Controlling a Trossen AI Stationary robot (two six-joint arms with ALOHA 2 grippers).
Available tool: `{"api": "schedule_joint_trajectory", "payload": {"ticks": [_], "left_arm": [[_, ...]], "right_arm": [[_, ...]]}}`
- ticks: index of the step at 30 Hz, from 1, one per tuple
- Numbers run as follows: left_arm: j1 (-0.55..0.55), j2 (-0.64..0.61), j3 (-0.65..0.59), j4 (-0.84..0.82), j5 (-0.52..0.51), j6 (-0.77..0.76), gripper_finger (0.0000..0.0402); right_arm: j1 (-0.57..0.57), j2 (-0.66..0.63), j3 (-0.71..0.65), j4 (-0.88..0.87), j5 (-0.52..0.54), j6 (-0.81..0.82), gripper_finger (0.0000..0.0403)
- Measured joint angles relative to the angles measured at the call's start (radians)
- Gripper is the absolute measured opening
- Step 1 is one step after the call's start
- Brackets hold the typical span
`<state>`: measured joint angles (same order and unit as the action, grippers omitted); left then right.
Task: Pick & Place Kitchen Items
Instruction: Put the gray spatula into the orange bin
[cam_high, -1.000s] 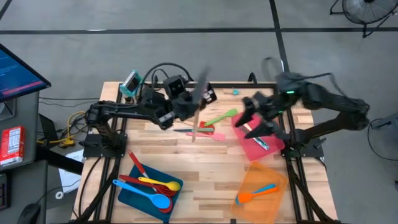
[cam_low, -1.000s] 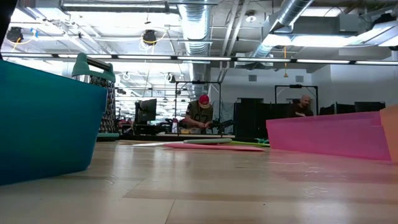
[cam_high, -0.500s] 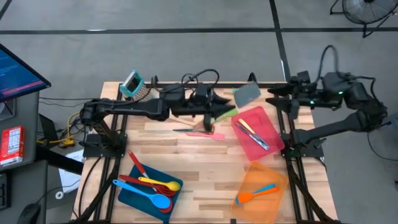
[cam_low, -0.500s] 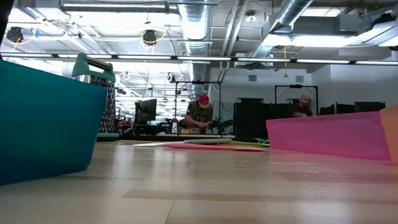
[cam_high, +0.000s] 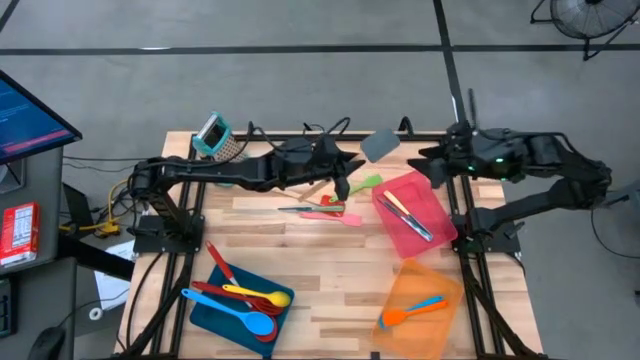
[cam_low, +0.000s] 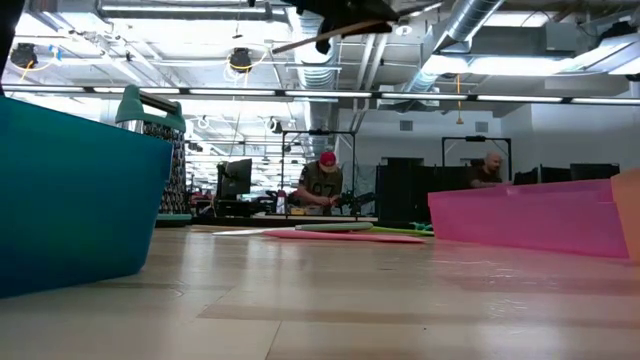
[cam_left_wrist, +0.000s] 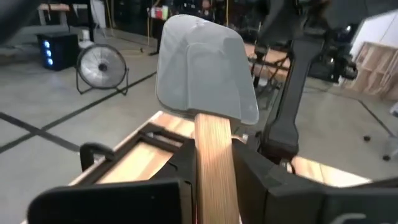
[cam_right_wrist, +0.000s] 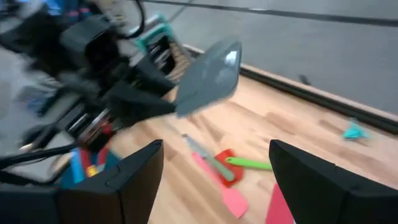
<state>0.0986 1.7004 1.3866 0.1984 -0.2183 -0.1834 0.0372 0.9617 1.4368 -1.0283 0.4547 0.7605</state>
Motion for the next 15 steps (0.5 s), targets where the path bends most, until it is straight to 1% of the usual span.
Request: {"api": "schedule_joint_trajectory", "payload": {"ticks": [2, 4, 9, 11, 15], "left_arm": [[-0.002, 0.000, -0.013, -0.004, 0.000, 0.000, 0.0043], [-0.010, 0.000, -0.015, -0.002, 0.006, 0.001, 0.0041], [-0.015, 0.000, -0.015, 0.001, 0.006, 0.004, 0.0054], [-0.014, 0.000, -0.015, 0.007, 0.005, 0.004, 0.0053], [-0.014, 0.000, -0.015, 0.027, 0.004, 0.004, 0.0042]], "right_arm": [[-0.020, 0.025, 0.000, 0.000, 0.020, -0.007, 0.0286], [-0.048, 0.045, 0.000, 0.008, 0.005, -0.025, 0.0286], [-0.107, 0.092, 0.000, 0.122, -0.149, -0.101, 0.0286], [-0.127, 0.109, 0.000, 0.151, -0.170, -0.105, 0.0286], [-0.166, 0.154, 0.000, 0.153, -0.200, -0.106, 0.0286]]}}
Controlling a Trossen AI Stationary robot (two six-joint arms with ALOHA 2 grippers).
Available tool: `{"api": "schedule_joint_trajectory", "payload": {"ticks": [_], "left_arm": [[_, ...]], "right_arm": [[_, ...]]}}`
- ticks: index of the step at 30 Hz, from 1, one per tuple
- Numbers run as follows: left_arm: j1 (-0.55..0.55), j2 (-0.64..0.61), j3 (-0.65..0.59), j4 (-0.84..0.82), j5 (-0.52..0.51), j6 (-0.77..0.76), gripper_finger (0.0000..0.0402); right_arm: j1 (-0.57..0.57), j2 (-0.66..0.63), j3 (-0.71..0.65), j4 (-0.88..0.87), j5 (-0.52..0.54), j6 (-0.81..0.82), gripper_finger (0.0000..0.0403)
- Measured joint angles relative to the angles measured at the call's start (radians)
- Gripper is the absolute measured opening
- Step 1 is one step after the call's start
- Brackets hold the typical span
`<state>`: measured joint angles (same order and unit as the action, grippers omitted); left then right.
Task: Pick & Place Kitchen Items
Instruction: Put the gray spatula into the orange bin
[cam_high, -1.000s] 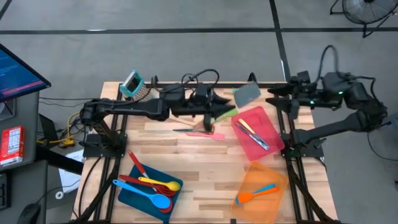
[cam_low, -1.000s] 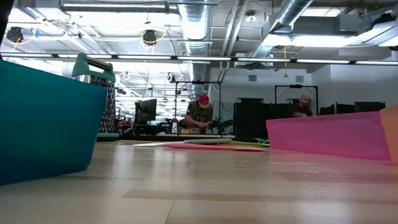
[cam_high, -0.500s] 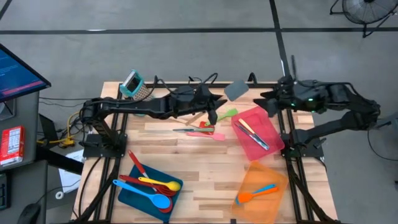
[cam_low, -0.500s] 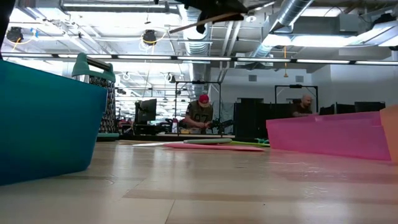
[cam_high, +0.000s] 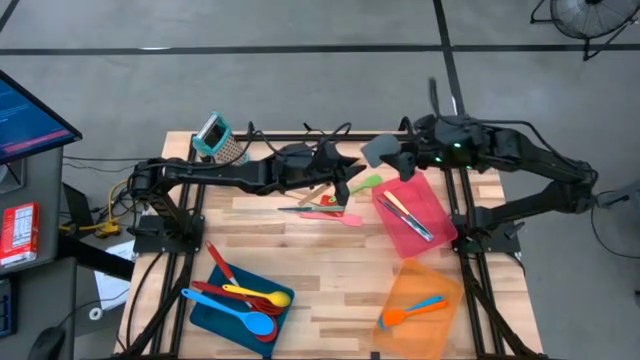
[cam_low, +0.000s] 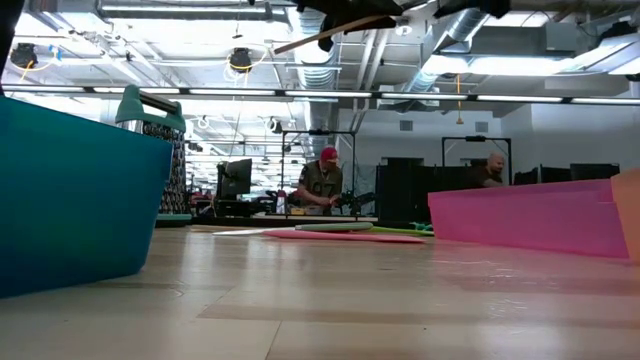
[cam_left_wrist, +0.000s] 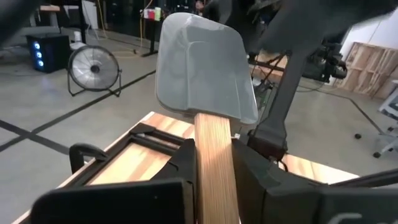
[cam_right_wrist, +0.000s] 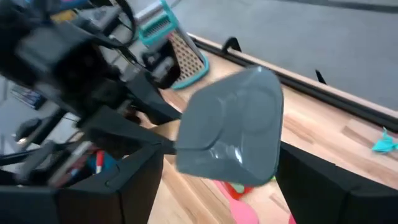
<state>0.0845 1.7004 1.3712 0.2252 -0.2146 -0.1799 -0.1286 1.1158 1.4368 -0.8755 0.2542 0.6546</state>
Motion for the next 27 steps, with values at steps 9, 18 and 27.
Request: {"api": "schedule_joint_trajectory", "payload": {"ticks": [9, 18, 27], "left_arm": [[0.000, 0.000, 0.000, 0.010, -0.004, -0.003, 0.0051], [0.003, 0.000, 0.000, 0.020, -0.003, -0.004, 0.0050], [0.001, 0.000, 0.000, 0.017, 0.008, 0.000, 0.0041]], "right_arm": [[-0.042, 0.087, 0.000, 0.174, -0.138, -0.059, 0.0285], [-0.057, 0.127, 0.000, 0.156, -0.165, -0.041, 0.0200], [-0.057, 0.130, 0.002, 0.193, -0.187, -0.110, 0.0032]]}}
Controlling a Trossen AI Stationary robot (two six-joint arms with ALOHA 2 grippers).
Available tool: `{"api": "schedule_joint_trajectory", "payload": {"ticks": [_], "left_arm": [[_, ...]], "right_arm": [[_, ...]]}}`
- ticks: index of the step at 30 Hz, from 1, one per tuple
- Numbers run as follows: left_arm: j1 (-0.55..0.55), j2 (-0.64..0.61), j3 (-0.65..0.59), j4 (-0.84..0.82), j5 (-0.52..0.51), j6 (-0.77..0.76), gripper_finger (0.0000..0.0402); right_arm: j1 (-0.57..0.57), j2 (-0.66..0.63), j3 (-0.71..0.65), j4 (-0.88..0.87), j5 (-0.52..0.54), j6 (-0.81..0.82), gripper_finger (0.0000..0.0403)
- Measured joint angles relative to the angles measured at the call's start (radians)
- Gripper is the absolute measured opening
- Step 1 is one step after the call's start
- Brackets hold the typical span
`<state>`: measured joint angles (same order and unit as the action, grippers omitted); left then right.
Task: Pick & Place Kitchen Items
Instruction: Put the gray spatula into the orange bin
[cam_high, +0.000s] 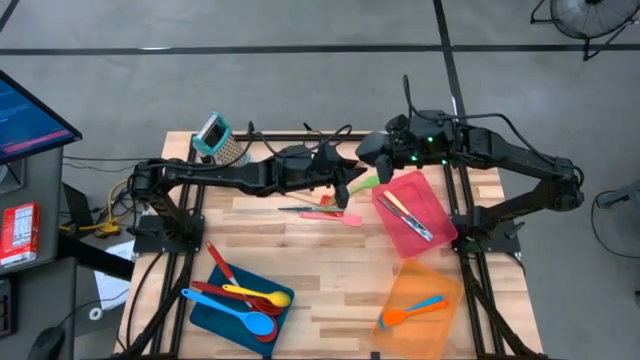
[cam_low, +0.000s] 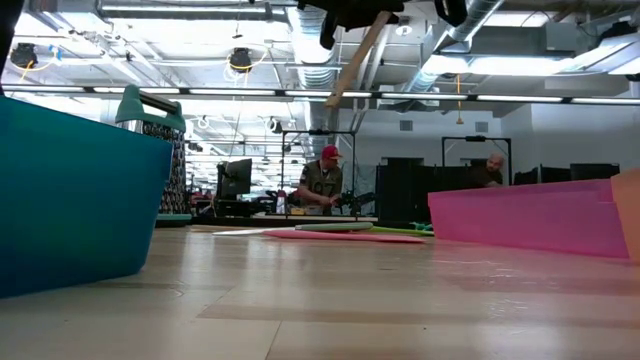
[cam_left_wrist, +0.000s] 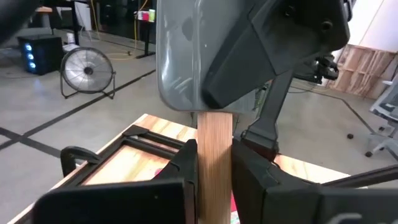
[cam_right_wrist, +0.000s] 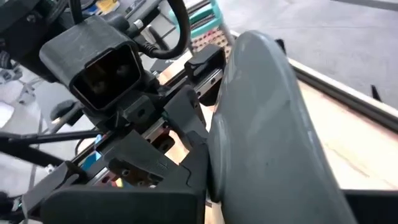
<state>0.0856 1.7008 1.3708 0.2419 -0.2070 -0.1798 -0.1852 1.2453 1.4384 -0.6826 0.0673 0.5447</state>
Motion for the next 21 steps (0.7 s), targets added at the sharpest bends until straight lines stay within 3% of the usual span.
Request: {"api": "schedule_joint_trajectory", "payload": {"ticks": [7, 13, 21], "left_arm": [[0.001, 0.000, 0.002, 0.009, 0.000, -0.001, 0.0055], [0.004, 0.000, 0.002, -0.047, 0.117, 0.045, 0.0107], [-0.013, -0.033, 0.001, -0.110, 0.207, 0.029, 0.0195]], "right_arm": [[-0.011, -0.016, -0.003, 0.007, 0.007, -0.001, 0.0028], [-0.045, -0.096, -0.003, -0.016, 0.007, 0.006, 0.0028], [-0.063, -0.226, -0.002, -0.319, 0.074, 0.037, 0.0028]]}}
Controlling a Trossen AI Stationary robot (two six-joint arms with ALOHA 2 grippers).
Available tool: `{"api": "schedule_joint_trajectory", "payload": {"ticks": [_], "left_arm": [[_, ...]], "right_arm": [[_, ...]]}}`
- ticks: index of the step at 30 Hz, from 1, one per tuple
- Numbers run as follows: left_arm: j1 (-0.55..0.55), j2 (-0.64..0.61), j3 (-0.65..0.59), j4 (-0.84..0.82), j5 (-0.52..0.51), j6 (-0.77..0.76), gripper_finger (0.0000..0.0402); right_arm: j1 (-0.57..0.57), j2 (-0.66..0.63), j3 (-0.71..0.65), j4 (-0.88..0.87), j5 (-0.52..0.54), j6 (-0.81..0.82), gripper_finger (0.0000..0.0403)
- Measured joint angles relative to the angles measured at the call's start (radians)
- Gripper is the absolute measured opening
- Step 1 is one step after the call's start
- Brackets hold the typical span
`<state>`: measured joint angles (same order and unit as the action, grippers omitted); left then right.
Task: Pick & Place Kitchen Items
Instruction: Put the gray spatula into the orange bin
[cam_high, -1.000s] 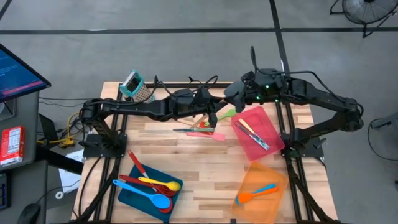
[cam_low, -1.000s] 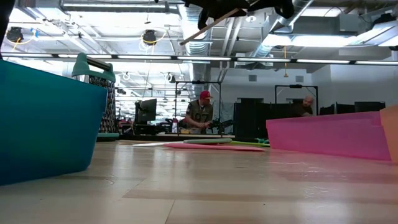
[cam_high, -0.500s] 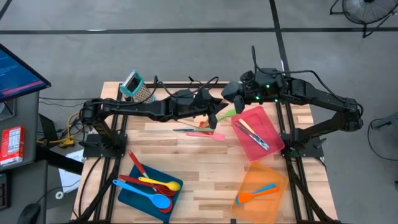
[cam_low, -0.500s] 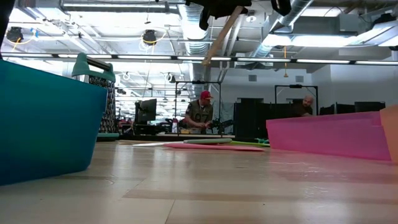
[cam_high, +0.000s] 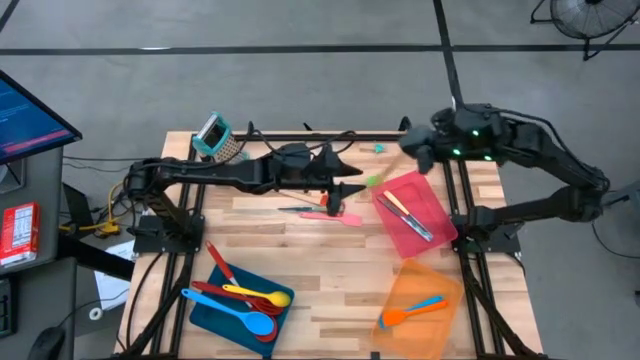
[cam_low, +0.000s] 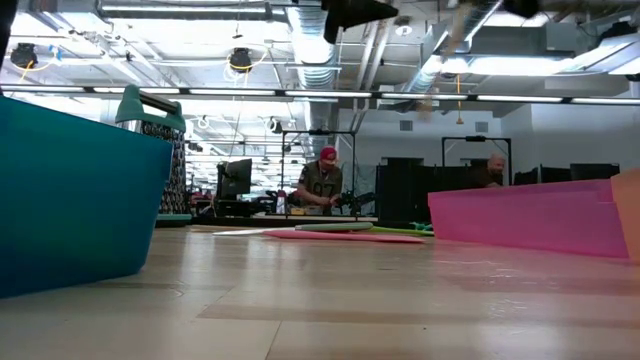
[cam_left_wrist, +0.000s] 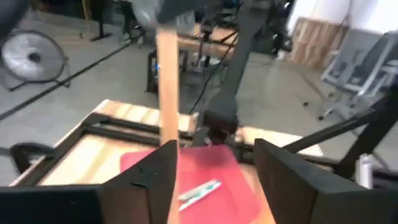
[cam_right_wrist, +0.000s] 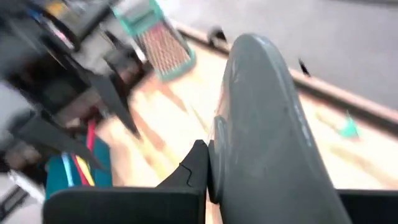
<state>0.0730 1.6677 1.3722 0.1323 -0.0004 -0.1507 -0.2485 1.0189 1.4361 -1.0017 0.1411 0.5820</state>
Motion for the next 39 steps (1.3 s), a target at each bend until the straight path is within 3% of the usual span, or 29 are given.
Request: {"api": "schedule_joint_trajectory", "payload": {"ticks": [6, 11, 15, 22, 26, 30, 33, 39], "left_arm": [[-0.035, -0.067, 0.000, -0.156, 0.011, -0.022, 0.0234], [-0.049, -0.149, 0.000, -0.268, 0.008, -0.045, 0.0238], [-0.049, -0.219, -0.001, -0.297, 0.007, -0.049, 0.0231], [-0.049, -0.324, -0.001, -0.320, 0.007, -0.050, 0.0218], [-0.049, -0.372, 0.000, -0.323, 0.006, -0.050, 0.0215], [-0.049, -0.407, 0.000, -0.328, 0.005, -0.050, 0.0214], [-0.049, -0.422, 0.000, -0.328, 0.004, -0.050, 0.0214], [-0.049, -0.425, 0.000, -0.331, 0.004, -0.050, 0.0214]], "right_arm": [[0.067, -0.105, 0.000, -0.311, -0.018, 0.169, 0.0028], [0.264, -0.185, -0.042, -0.315, -0.095, 0.415, 0.0028], [0.436, -0.238, -0.150, -0.228, -0.085, 0.630, 0.0028], [0.730, -0.238, -0.457, 0.111, -0.087, 0.860, 0.0028], [0.884, -0.218, -0.614, 0.292, -0.025, 1.015, 0.0028], [0.997, -0.225, -0.697, 0.383, 0.038, 1.139, 0.0028], [1.063, -0.244, -0.725, 0.487, 0.020, 1.178, 0.0027], [1.170, -0.228, -0.771, 0.454, -0.011, 1.362, 0.0027]]}}
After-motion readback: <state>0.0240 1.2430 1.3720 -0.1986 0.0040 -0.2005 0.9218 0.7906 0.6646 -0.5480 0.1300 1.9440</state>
